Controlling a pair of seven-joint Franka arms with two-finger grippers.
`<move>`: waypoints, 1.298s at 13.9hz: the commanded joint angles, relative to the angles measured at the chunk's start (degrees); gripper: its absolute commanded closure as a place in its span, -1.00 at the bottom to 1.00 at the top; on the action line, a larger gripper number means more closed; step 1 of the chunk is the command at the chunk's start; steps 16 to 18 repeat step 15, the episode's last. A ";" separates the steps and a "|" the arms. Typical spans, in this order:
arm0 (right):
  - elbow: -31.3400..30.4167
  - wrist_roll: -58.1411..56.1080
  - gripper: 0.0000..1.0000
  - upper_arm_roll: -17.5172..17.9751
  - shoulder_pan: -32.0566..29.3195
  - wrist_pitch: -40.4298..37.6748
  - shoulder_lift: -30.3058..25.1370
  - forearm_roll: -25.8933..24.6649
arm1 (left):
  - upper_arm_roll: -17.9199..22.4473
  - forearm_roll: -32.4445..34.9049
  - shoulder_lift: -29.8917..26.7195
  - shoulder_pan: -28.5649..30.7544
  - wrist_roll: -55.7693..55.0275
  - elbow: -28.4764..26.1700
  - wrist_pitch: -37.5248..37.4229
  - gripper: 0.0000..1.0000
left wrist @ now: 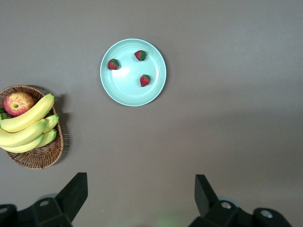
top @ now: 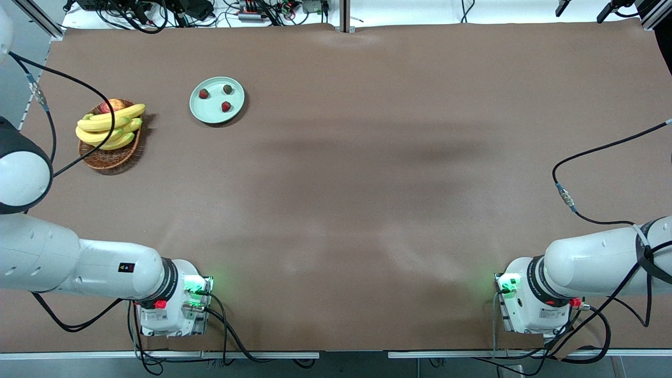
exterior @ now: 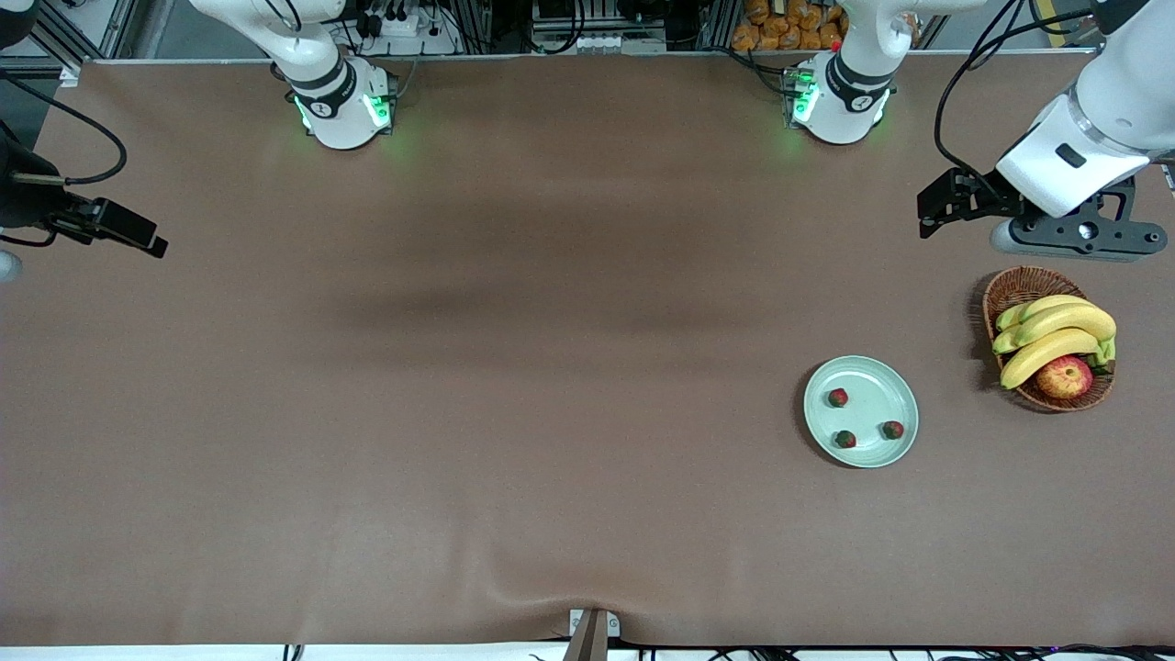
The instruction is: Collect all strawberries into plate
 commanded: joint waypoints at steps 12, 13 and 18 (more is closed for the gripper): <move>-0.05 -0.40 -1.00 0.50 -1.98 -0.83 -0.61 -0.77 | 0.35 -0.78 -1.13 0.39 1.05 0.22 -0.96 -1.00; -0.05 -0.40 -1.00 0.50 -1.98 -0.92 -0.44 -0.77 | 0.26 -0.96 -1.13 0.48 1.05 0.22 -0.96 -1.00; 0.03 -0.49 -1.00 0.50 -1.98 -1.01 -0.44 -0.77 | 0.26 -1.05 -1.13 0.48 1.05 0.22 -0.96 -1.00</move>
